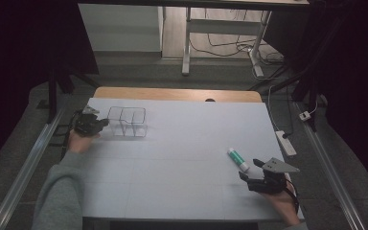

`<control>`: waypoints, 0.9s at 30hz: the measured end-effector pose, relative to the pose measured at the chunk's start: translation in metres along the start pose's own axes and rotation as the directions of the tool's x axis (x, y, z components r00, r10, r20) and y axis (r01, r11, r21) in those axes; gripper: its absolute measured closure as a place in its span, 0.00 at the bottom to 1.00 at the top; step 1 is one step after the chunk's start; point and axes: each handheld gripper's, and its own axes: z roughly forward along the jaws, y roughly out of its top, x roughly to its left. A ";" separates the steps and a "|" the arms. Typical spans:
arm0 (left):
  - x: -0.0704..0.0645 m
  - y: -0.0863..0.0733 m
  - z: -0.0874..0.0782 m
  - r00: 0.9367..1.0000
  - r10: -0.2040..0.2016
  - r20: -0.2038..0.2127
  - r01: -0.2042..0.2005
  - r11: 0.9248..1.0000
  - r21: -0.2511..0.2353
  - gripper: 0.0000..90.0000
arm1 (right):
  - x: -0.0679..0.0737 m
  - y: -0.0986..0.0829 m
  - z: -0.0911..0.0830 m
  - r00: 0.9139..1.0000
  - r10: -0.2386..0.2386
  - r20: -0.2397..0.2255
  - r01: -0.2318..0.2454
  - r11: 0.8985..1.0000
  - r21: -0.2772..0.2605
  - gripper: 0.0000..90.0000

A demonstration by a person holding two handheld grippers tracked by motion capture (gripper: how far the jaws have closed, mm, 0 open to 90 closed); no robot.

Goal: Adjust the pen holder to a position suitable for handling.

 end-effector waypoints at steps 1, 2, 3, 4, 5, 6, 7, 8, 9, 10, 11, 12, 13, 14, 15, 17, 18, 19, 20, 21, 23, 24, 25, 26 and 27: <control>0.000 0.000 0.000 1.000 0.002 0.001 -0.002 1.000 0.001 0.98 | 0.000 0.000 0.000 1.000 -0.003 0.005 0.003 1.000 0.002 0.24; 0.000 0.000 0.000 1.000 0.002 0.001 -0.002 1.000 0.001 0.98 | 0.000 0.000 -0.001 1.000 -0.003 0.005 0.003 1.000 0.001 0.24; -0.001 0.000 0.000 1.000 0.009 0.003 -0.009 1.000 0.005 0.98 | 0.000 0.000 -0.001 1.000 -0.002 0.005 0.002 1.000 0.001 0.24; -0.001 0.000 0.001 1.000 0.011 0.006 -0.011 1.000 0.008 0.98 | 0.000 0.000 -0.001 1.000 -0.002 0.004 0.002 1.000 0.002 0.24; -0.002 0.000 0.002 1.000 0.012 0.007 -0.012 1.000 0.011 0.98 | 0.000 0.000 0.000 1.000 -0.003 0.005 0.003 1.000 0.002 0.24; -0.002 0.000 0.003 1.000 0.013 0.012 -0.013 1.000 0.014 0.98 | 0.000 0.000 0.000 1.000 -0.002 0.004 0.002 1.000 0.001 0.24; -0.003 -0.001 0.004 1.000 0.020 0.010 -0.020 1.000 0.021 0.98 | 0.000 0.000 0.000 1.000 -0.001 0.004 0.001 1.000 0.000 0.24; -0.003 -0.001 0.004 1.000 0.020 0.010 -0.020 1.000 0.021 0.98 | 0.000 0.000 -0.001 1.000 0.001 0.002 -0.001 1.000 0.000 0.24; -0.002 -0.001 0.004 1.000 0.018 0.011 -0.018 1.000 0.019 0.98 | -0.001 0.000 -0.001 1.000 0.002 0.002 -0.002 1.000 -0.004 0.24; -0.002 -0.001 0.004 1.000 0.013 0.016 -0.014 1.000 0.019 0.98 | -0.001 0.000 -0.001 1.000 0.004 0.001 -0.004 1.000 -0.006 0.24; -0.001 -0.002 0.004 1.000 0.008 0.022 -0.008 1.000 0.017 0.98 | -0.001 0.000 -0.001 1.000 0.006 -0.001 -0.006 1.000 -0.009 0.24; -0.001 -0.002 0.004 1.000 0.008 0.022 -0.008 1.000 0.017 0.98 | -0.001 0.000 -0.001 1.000 0.007 0.000 -0.007 1.000 -0.010 0.24; -0.001 -0.002 0.005 1.000 0.014 0.021 -0.014 1.000 0.022 0.98 | -0.001 0.000 0.000 1.000 0.006 0.001 -0.006 1.000 -0.009 0.24; -0.001 -0.002 0.005 1.000 0.014 0.021 -0.014 1.000 0.022 0.98 | -0.002 0.000 -0.001 1.000 0.006 0.002 -0.006 1.000 -0.007 0.24; -0.002 -0.002 0.005 1.000 0.020 0.016 -0.020 0.999 0.026 0.98 | -0.002 -0.001 0.000 1.000 0.006 0.001 -0.006 1.000 -0.006 0.24; -0.002 -0.002 0.005 1.000 0.021 0.015 -0.022 0.999 0.027 0.98 | -0.002 -0.001 0.000 1.000 0.006 -0.002 -0.006 1.000 -0.007 0.24; -0.002 -0.003 0.005 1.000 0.021 0.016 -0.022 0.999 0.028 0.98 | -0.002 -0.001 0.000 1.000 0.002 0.002 -0.002 1.000 -0.002 0.24; -0.002 -0.003 0.005 1.000 0.020 0.018 -0.021 0.999 0.028 0.98 | -0.002 -0.001 0.000 1.000 0.003 0.007 -0.003 1.000 0.001 0.24; -0.002 -0.003 0.006 1.000 0.018 0.020 -0.019 0.999 0.029 0.98 | -0.002 -0.001 0.000 1.000 0.008 0.007 -0.008 1.000 -0.002 0.24; -0.002 -0.003 0.006 1.000 0.016 0.020 -0.017 0.999 0.031 0.98 | -0.003 -0.001 0.000 1.000 0.010 0.005 -0.010 1.000 -0.003 0.24; -0.002 -0.003 0.006 1.000 0.015 0.018 -0.016 0.999 0.031 0.98 | -0.003 -0.001 0.000 1.000 0.011 0.005 -0.011 1.000 -0.004 0.24; -0.003 -0.003 0.006 1.000 0.013 0.016 -0.014 0.999 0.031 0.98 | -0.003 -0.001 0.000 1.000 0.010 0.006 -0.010 1.000 -0.001 0.24; -0.003 -0.003 0.006 1.000 0.014 0.013 -0.014 0.999 0.032 0.98 | -0.003 -0.001 0.000 1.000 0.010 0.006 -0.010 1.000 -0.001 0.24; -0.004 -0.003 0.007 1.000 0.013 0.018 -0.014 0.999 0.033 0.98 | -0.002 -0.001 0.001 1.000 0.008 0.005 -0.008 1.000 0.001 0.24; -0.004 -0.003 0.007 1.000 0.013 0.018 -0.014 0.999 0.033 0.98 | -0.002 -0.001 0.001 1.000 0.008 0.003 -0.008 1.000 0.002 0.24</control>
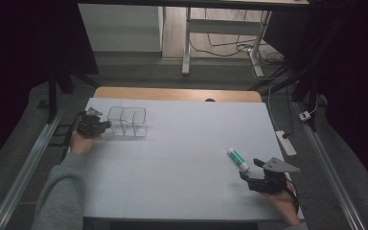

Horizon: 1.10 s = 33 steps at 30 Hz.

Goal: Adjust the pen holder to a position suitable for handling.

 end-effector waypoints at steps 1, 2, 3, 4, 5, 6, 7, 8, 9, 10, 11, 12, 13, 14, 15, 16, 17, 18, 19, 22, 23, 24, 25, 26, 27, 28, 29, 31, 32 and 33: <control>-0.001 0.000 0.000 1.000 0.001 0.005 -0.001 1.000 -0.001 0.98 | 0.000 0.000 0.000 1.000 0.000 0.000 0.000 1.000 0.000 0.24; -0.002 0.001 0.001 1.000 0.004 0.006 -0.004 1.000 0.000 0.98 | 0.000 0.000 0.000 1.000 -0.001 -0.001 0.001 1.000 0.001 0.24; -0.004 0.002 0.002 1.000 0.015 0.007 -0.015 1.000 0.000 0.98 | 0.000 0.000 0.000 1.000 -0.001 -0.001 0.001 1.000 0.001 0.24; -0.005 0.002 0.002 1.000 0.019 0.007 -0.019 1.000 0.000 0.98 | 0.000 0.000 0.000 1.000 0.000 -0.002 0.000 1.000 0.001 0.24; -0.005 0.002 0.002 1.000 0.019 0.007 -0.019 1.000 0.000 0.98 | 0.000 0.000 0.000 1.000 0.000 -0.002 0.000 1.000 0.001 0.24; -0.006 0.003 0.003 1.000 0.024 0.006 -0.024 1.000 0.001 0.98 | 0.000 0.000 0.000 1.000 -0.001 -0.002 0.001 1.000 0.002 0.24; -0.007 0.003 0.003 1.000 0.027 0.007 -0.027 1.000 0.000 0.98 | 0.000 0.000 0.001 1.000 -0.001 -0.005 0.001 1.000 0.001 0.24; -0.008 0.004 0.004 1.000 0.031 0.007 -0.031 1.000 0.001 0.98 | 0.000 0.000 0.001 1.000 -0.001 -0.006 0.001 1.000 0.006 0.24; -0.009 0.004 0.004 0.999 0.033 0.010 -0.033 0.999 0.001 0.98 | 0.000 0.000 0.001 1.000 -0.001 -0.007 0.001 1.000 0.007 0.24; -0.009 0.004 0.004 0.999 0.036 0.011 -0.036 0.999 0.003 0.98 | 0.000 0.000 0.001 1.000 -0.002 -0.007 0.002 1.000 0.008 0.24; -0.010 0.005 0.004 0.999 0.038 0.013 -0.038 0.999 0.004 0.98 | 0.000 0.000 0.001 1.000 -0.002 -0.007 0.002 1.000 0.008 0.24; -0.011 0.005 0.005 0.999 0.041 0.013 -0.041 0.999 0.004 0.98 | 0.000 0.000 0.001 1.000 -0.002 -0.008 0.002 1.000 0.008 0.24; -0.011 0.005 0.005 0.999 0.043 0.014 -0.043 0.999 0.003 0.98 | 0.000 0.000 0.001 1.000 -0.001 -0.008 0.001 1.000 0.009 0.24; -0.013 0.006 0.005 0.999 0.048 0.016 -0.048 0.999 0.004 0.98 | 0.000 0.000 0.001 1.000 -0.002 -0.005 0.002 1.000 0.011 0.24; -0.013 0.006 0.005 0.999 0.048 0.016 -0.048 0.999 0.004 0.98 | 0.000 0.000 0.001 1.000 -0.002 -0.006 0.002 1.000 0.012 0.24; -0.014 0.007 0.006 0.998 0.054 0.016 -0.054 0.999 0.007 0.98 | 0.000 0.000 0.001 1.000 -0.002 -0.006 0.002 1.000 0.012 0.24; -0.015 0.007 0.006 0.998 0.055 0.016 -0.056 0.998 0.007 0.98 | 0.001 -0.001 0.002 1.000 -0.001 -0.011 0.001 1.000 0.012 0.24; -0.016 0.007 0.006 0.998 0.061 0.015 -0.061 0.998 0.008 0.98 | 0.001 -0.001 0.002 1.000 -0.001 -0.011 0.001 1.000 0.012 0.24; -0.017 0.008 0.007 0.998 0.066 0.015 -0.066 0.998 0.009 0.98 | 0.001 -0.001 0.002 1.000 -0.004 -0.012 0.004 1.000 0.014 0.24; -0.022 0.010 0.008 0.997 0.078 0.022 -0.078 0.997 0.007 0.98 | 0.001 -0.001 0.002 1.000 -0.011 -0.020 0.011 1.000 0.017 0.24; -0.023 0.011 0.009 0.996 0.083 0.025 -0.083 0.997 0.008 0.98 | 0.001 -0.001 0.002 1.000 -0.011 -0.022 0.011 1.000 0.018 0.24; -0.024 0.012 0.009 0.996 0.085 0.026 -0.085 0.996 0.006 0.98 | 0.001 -0.001 0.002 1.000 -0.009 -0.023 0.009 1.000 0.016 0.24; -0.025 0.012 0.010 0.996 0.088 0.028 -0.088 0.996 0.006 0.98 | 0.001 -0.001 0.002 1.000 -0.009 -0.023 0.009 1.000 0.016 0.24; -0.026 0.013 0.011 0.996 0.088 0.029 -0.088 0.996 0.005 0.98 | 0.001 -0.001 0.002 1.000 -0.008 -0.023 0.008 1.000 0.016 0.24; -0.026 0.014 0.012 0.996 0.088 0.031 -0.088 0.996 0.006 0.98 | 0.001 -0.001 0.003 1.000 -0.007 -0.023 0.007 1.000 0.017 0.24; -0.027 0.015 0.013 0.996 0.089 0.032 -0.089 0.996 0.005 0.98 | 0.001 -0.001 0.003 1.000 -0.007 -0.022 0.008 1.000 0.019 0.24; -0.029 0.016 0.013 0.995 0.093 0.033 -0.093 0.996 0.005 0.98 | 0.001 -0.001 0.003 1.000 -0.008 -0.022 0.008 1.000 0.020 0.24; -0.031 0.017 0.014 0.994 0.100 0.036 -0.100 0.995 0.002 0.98 | 0.001 -0.001 0.003 1.000 -0.010 -0.023 0.010 1.000 0.022 0.24; -0.032 0.018 0.014 0.994 0.098 0.039 -0.098 0.995 -0.001 0.98 | 0.001 -0.001 0.003 1.000 -0.011 -0.024 0.011 1.000 0.023 0.24; -0.032 0.018 0.015 0.994 0.100 0.043 -0.100 0.995 -0.002 0.98 | 0.001 -0.001 0.003 1.000 -0.011 -0.024 0.012 1.000 0.024 0.24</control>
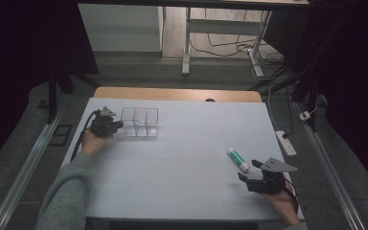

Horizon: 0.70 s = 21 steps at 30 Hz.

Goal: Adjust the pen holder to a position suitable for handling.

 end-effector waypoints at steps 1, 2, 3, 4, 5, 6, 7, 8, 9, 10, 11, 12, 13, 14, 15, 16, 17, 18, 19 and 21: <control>-0.001 0.001 0.000 1.000 -0.003 0.004 0.003 1.000 -0.003 0.98 | 0.000 0.000 0.000 1.000 0.001 -0.002 -0.001 1.000 -0.002 0.24; -0.001 0.001 0.000 1.000 -0.003 0.004 0.003 1.000 -0.003 0.98 | 0.000 0.000 0.000 1.000 0.001 -0.002 -0.001 1.000 -0.002 0.24; -0.002 0.001 0.001 1.000 -0.002 0.007 0.002 1.000 -0.004 0.98 | 0.000 0.000 0.000 1.000 0.002 -0.001 -0.002 1.000 -0.002 0.24; -0.002 0.002 0.001 1.000 -0.001 0.009 0.001 1.000 -0.005 0.98 | 0.000 0.000 0.000 1.000 0.002 -0.001 -0.002 1.000 -0.002 0.24; -0.003 0.002 0.001 1.000 0.000 0.011 0.000 1.000 -0.005 0.98 | 0.000 0.000 0.000 1.000 0.001 -0.001 -0.001 1.000 -0.002 0.24; -0.003 0.003 0.001 1.000 -0.004 0.011 0.004 1.000 -0.006 0.98 | 0.000 0.000 0.000 1.000 0.001 0.002 -0.001 1.000 0.000 0.24; -0.004 0.003 0.001 1.000 -0.003 0.014 0.003 1.000 -0.009 0.98 | 0.000 0.000 0.000 1.000 0.001 0.002 -0.001 1.000 0.000 0.24; -0.004 0.004 0.000 1.000 -0.002 0.016 0.002 1.000 -0.010 0.98 | 0.000 0.000 0.000 1.000 0.001 0.002 -0.001 1.000 0.000 0.24; -0.005 0.005 0.000 1.000 -0.006 0.018 0.006 1.000 -0.012 0.98 | 0.000 0.000 0.000 1.000 0.001 -0.001 -0.001 1.000 -0.001 0.24; -0.006 0.006 0.001 1.000 -0.006 0.026 0.006 1.000 -0.014 0.98 | 0.000 0.000 0.000 1.000 0.000 0.000 0.000 1.000 0.002 0.24; -0.006 0.006 0.001 1.000 -0.006 0.026 0.006 1.000 -0.014 0.98 | 0.000 0.000 0.000 1.000 -0.001 0.001 0.001 1.000 0.002 0.24; -0.008 0.007 0.002 0.999 0.002 0.032 -0.002 1.000 -0.011 0.98 | 0.000 0.000 0.000 1.000 -0.002 0.000 0.002 1.000 0.003 0.24; -0.008 0.007 0.002 0.999 0.002 0.032 -0.002 1.000 -0.011 0.98 | 0.000 0.000 0.000 1.000 -0.002 0.001 0.002 1.000 0.003 0.24; -0.010 0.008 0.002 0.999 0.002 0.034 -0.001 1.000 -0.012 0.98 | 0.000 0.000 0.000 1.000 0.000 -0.002 0.000 1.000 0.000 0.24; -0.011 0.008 0.003 0.999 0.007 0.036 -0.006 1.000 -0.011 0.98 | 0.000 0.000 0.000 1.000 0.000 -0.002 0.000 1.000 -0.001 0.24; -0.012 0.009 0.003 0.999 0.009 0.037 -0.009 1.000 -0.010 0.98 | 0.000 0.000 0.000 1.000 0.001 -0.001 -0.001 1.000 -0.001 0.24; -0.013 0.010 0.004 0.999 0.009 0.040 -0.009 1.000 -0.010 0.98 | 0.000 0.000 0.000 1.000 0.001 -0.001 -0.001 1.000 -0.001 0.24; -0.014 0.011 0.004 0.999 0.014 0.042 -0.013 1.000 -0.009 0.98 | 0.000 0.000 -0.001 1.000 0.000 -0.001 0.000 1.000 -0.001 0.24; -0.015 0.012 0.005 0.999 0.016 0.046 -0.016 1.000 -0.008 0.98 | 0.000 0.000 -0.001 1.000 -0.001 -0.001 0.001 1.000 -0.001 0.24; -0.018 0.014 0.006 0.998 0.024 0.053 -0.024 1.000 -0.007 0.98 | 0.000 0.000 -0.001 1.000 0.000 -0.002 0.000 1.000 -0.001 0.24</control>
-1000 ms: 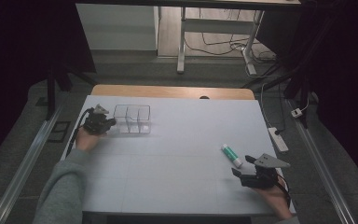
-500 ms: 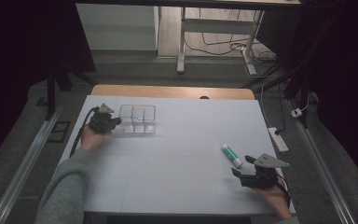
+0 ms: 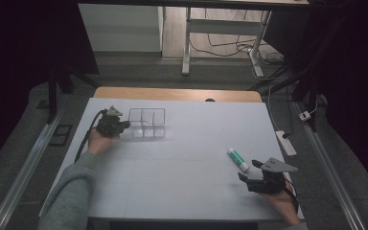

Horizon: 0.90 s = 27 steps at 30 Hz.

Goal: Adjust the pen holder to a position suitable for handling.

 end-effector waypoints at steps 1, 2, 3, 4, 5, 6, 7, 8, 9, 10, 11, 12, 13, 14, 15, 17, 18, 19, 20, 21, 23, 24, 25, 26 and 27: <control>-0.003 0.002 0.002 1.000 0.007 0.004 -0.007 1.000 0.001 0.98 | 0.000 0.000 0.000 1.000 -0.001 0.005 0.001 1.000 0.002 0.24; -0.004 0.004 0.003 1.000 0.009 0.006 -0.009 1.000 0.001 0.98 | 0.000 0.000 0.000 1.000 -0.001 0.003 0.001 1.000 0.002 0.24; -0.004 0.004 0.003 1.000 0.009 0.006 -0.009 1.000 0.001 0.98 | 0.000 0.000 0.000 1.000 -0.001 0.003 0.001 1.000 0.002 0.24; -0.006 0.005 0.004 1.000 0.014 0.010 -0.014 1.000 0.000 0.98 | 0.000 0.000 0.000 1.000 0.000 0.000 0.000 1.000 0.001 0.24; -0.008 0.006 0.005 1.000 0.018 0.012 -0.018 1.000 0.000 0.98 | 0.000 0.000 0.000 1.000 -0.001 -0.001 0.001 1.000 0.000 0.24; -0.010 0.007 0.006 1.000 0.021 0.014 -0.021 1.000 0.002 0.98 | 0.000 0.000 0.000 1.000 -0.001 -0.001 0.001 1.000 0.000 0.24; -0.011 0.008 0.006 1.000 0.025 0.015 -0.025 1.000 0.002 0.98 | 0.000 0.000 0.000 1.000 -0.001 -0.001 0.001 1.000 0.000 0.24; -0.013 0.010 0.008 0.999 0.033 0.019 -0.033 0.999 0.002 0.98 | 0.000 0.000 0.000 1.000 -0.001 0.000 0.001 1.000 0.000 0.24; -0.013 0.010 0.008 0.999 0.033 0.019 -0.033 0.999 0.002 0.98 | 0.000 0.000 0.000 1.000 -0.001 0.000 0.001 1.000 0.000 0.24; -0.015 0.011 0.009 0.999 0.035 0.021 -0.035 0.999 0.001 0.98 | 0.000 0.000 0.000 1.000 0.000 -0.001 0.000 1.000 0.000 0.24; -0.016 0.012 0.010 0.999 0.037 0.022 -0.037 0.999 0.000 0.98 | 0.000 0.000 0.000 1.000 -0.001 0.000 0.001 1.000 0.000 0.24; -0.017 0.013 0.011 0.999 0.036 0.024 -0.036 0.999 -0.001 0.98 | 0.000 0.000 0.000 1.000 -0.001 0.000 0.001 1.000 0.000 0.24; -0.018 0.014 0.012 0.999 0.037 0.025 -0.037 0.999 0.000 0.98 | 0.000 0.000 0.000 1.000 -0.001 0.000 0.001 1.000 0.000 0.24; -0.019 0.016 0.013 0.999 0.037 0.025 -0.037 0.999 -0.002 0.98 | 0.000 0.000 0.000 1.000 -0.001 0.000 0.001 1.000 0.000 0.24; -0.020 0.017 0.015 0.999 0.040 0.027 -0.040 0.999 -0.003 0.98 | 0.000 0.000 0.000 1.000 0.000 0.000 0.000 1.000 0.000 0.24; -0.023 0.019 0.017 0.998 0.049 0.032 -0.048 0.999 -0.004 0.98 | 0.000 0.000 0.000 1.000 0.000 0.000 0.000 1.000 0.001 0.24; -0.024 0.020 0.018 0.998 0.051 0.032 -0.051 0.999 -0.004 0.98 | 0.000 0.000 0.000 1.000 -0.001 0.000 0.001 1.000 0.001 0.24; -0.026 0.021 0.019 0.998 0.053 0.034 -0.053 0.999 -0.005 0.98 | 0.000 0.000 0.000 1.000 -0.003 0.000 0.003 1.000 0.003 0.24; -0.028 0.023 0.022 0.997 0.058 0.041 -0.058 0.998 -0.006 0.98 | 0.000 0.000 0.000 1.000 -0.001 0.000 0.001 1.000 0.002 0.24; -0.028 0.023 0.022 0.997 0.058 0.041 -0.058 0.998 -0.006 0.98 | 0.000 0.000 0.000 1.000 0.000 0.000 0.000 1.000 0.002 0.24; -0.031 0.026 0.026 0.997 0.064 0.045 -0.064 0.998 -0.006 0.98 | 0.000 0.000 0.000 1.000 -0.001 0.000 0.001 1.000 0.002 0.24; -0.031 0.026 0.026 0.997 0.064 0.045 -0.064 0.998 -0.006 0.98 | 0.000 0.000 0.000 1.000 -0.001 0.000 0.001 1.000 0.002 0.24; -0.032 0.027 0.026 0.997 0.065 0.046 -0.065 0.998 -0.006 0.98 | 0.000 0.000 0.000 1.000 -0.002 -0.001 0.002 1.000 0.002 0.24; -0.033 0.027 0.027 0.997 0.068 0.047 -0.067 0.998 -0.006 0.98 | 0.001 0.000 0.000 1.000 -0.001 -0.001 0.001 1.000 0.003 0.24; -0.034 0.028 0.028 0.997 0.066 0.048 -0.066 0.998 -0.008 0.98 | 0.001 0.000 0.000 1.000 -0.001 -0.002 0.001 1.000 0.003 0.24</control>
